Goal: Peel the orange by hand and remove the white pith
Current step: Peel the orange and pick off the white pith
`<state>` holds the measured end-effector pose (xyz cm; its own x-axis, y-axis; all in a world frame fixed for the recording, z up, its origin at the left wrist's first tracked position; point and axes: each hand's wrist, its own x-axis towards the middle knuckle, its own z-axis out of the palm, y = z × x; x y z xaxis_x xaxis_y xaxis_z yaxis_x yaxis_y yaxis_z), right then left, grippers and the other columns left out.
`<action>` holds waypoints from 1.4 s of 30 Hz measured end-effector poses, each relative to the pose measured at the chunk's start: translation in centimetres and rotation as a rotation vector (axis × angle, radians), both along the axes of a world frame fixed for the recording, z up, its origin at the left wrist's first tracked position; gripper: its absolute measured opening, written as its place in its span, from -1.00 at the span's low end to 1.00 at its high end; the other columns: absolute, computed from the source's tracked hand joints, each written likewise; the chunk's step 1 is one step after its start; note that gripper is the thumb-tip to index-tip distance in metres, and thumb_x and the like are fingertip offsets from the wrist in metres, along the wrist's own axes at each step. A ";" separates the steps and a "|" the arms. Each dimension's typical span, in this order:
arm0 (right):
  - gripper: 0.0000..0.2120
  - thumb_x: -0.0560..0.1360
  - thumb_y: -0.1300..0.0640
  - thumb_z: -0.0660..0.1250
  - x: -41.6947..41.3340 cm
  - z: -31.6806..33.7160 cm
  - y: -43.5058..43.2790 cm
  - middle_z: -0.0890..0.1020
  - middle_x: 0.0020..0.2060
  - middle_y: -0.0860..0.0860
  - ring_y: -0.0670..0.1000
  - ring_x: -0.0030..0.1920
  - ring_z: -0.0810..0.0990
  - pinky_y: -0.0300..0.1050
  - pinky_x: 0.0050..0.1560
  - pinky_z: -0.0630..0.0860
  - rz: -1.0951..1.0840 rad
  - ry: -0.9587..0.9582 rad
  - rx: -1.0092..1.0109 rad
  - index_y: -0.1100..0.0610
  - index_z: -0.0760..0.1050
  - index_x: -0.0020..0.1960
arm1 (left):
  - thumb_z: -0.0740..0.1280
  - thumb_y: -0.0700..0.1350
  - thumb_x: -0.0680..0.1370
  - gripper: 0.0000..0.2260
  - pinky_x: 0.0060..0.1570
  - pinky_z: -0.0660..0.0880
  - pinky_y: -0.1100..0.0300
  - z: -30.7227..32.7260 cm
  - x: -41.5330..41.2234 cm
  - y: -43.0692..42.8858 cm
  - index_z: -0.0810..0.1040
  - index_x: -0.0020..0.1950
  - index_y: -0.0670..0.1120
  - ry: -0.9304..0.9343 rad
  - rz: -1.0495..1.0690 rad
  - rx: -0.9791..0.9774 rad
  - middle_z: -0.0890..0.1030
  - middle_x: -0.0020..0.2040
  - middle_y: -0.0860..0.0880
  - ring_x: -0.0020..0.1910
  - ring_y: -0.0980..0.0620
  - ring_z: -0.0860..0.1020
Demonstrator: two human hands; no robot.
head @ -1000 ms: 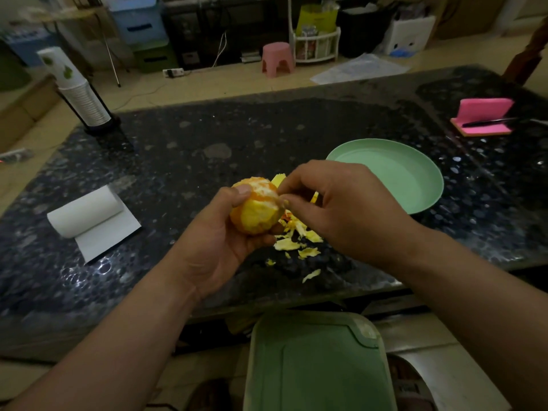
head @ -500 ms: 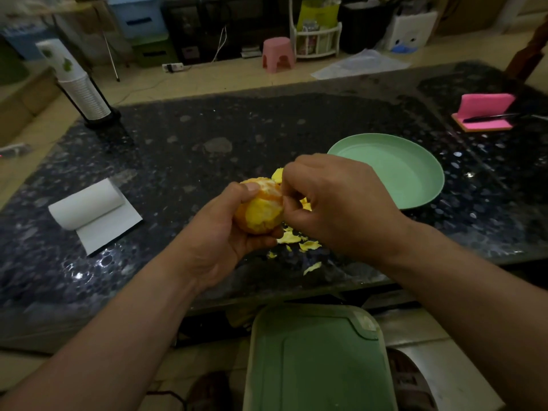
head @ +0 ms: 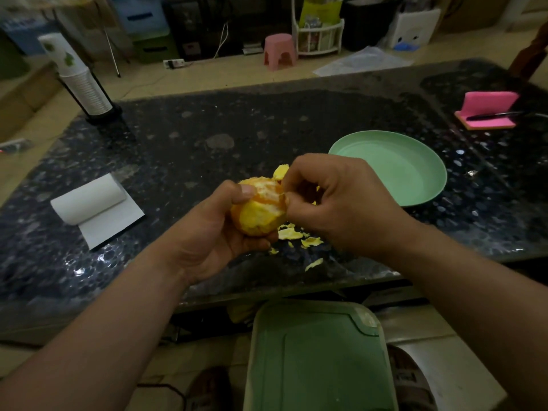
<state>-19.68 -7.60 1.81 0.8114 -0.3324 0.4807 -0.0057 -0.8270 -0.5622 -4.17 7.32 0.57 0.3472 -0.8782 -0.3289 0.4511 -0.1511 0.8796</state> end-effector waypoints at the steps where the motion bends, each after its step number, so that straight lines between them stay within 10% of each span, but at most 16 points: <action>1: -0.89 0.52 0.20 0.44 -0.1 0.0 -0.1 0.63 -0.28 -0.06 -0.03 -0.28 0.59 -0.02 -0.29 0.55 0.014 0.015 0.056 0.03 0.60 -0.14 | 0.45 0.08 0.30 -0.35 -0.33 0.63 0.14 0.0 0.0 0.0 0.57 0.33 -0.19 0.003 -0.005 -0.003 0.69 0.00 -0.26 -0.21 -0.13 0.67; 8: -0.88 0.62 0.18 0.40 -0.3 -0.5 -0.9 0.63 -0.33 -0.11 -0.18 -0.38 0.49 -0.36 -0.35 0.36 -0.017 0.076 0.308 0.03 0.66 -0.05 | 0.45 0.07 0.32 -0.41 -0.29 0.65 0.14 0.2 0.3 0.3 0.62 0.30 -0.17 0.063 -0.014 -0.066 0.69 0.10 -0.28 -0.19 -0.14 0.68; 23: -0.92 0.57 0.01 0.41 -0.2 -0.4 0.0 0.64 -0.16 -0.15 -0.11 -0.19 0.55 0.01 -0.22 0.56 -0.051 0.069 -0.197 -0.02 0.64 0.02 | 0.40 0.02 0.46 -0.54 -0.29 0.66 0.13 -0.4 0.0 -0.6 0.56 0.30 -0.17 -0.114 0.086 0.018 0.71 -0.01 -0.19 -0.20 -0.09 0.69; 42: -0.87 0.55 0.04 0.33 0.6 -0.8 0.4 0.54 -0.30 -0.07 0.01 -0.32 0.45 -0.06 -0.37 0.40 -0.101 0.102 -0.362 0.03 0.50 -0.16 | 0.44 0.07 0.45 -0.43 -0.22 0.63 0.09 -1.2 -0.4 -1.1 0.52 0.35 -0.24 -0.226 0.079 0.086 0.67 0.04 -0.19 -0.15 -0.03 0.68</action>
<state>-19.11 -7.18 1.05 0.8333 -0.2366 0.4996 -0.1378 -0.9642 -0.2267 -4.59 6.24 -0.63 0.4866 -0.8178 -0.3073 0.2575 -0.2019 0.9449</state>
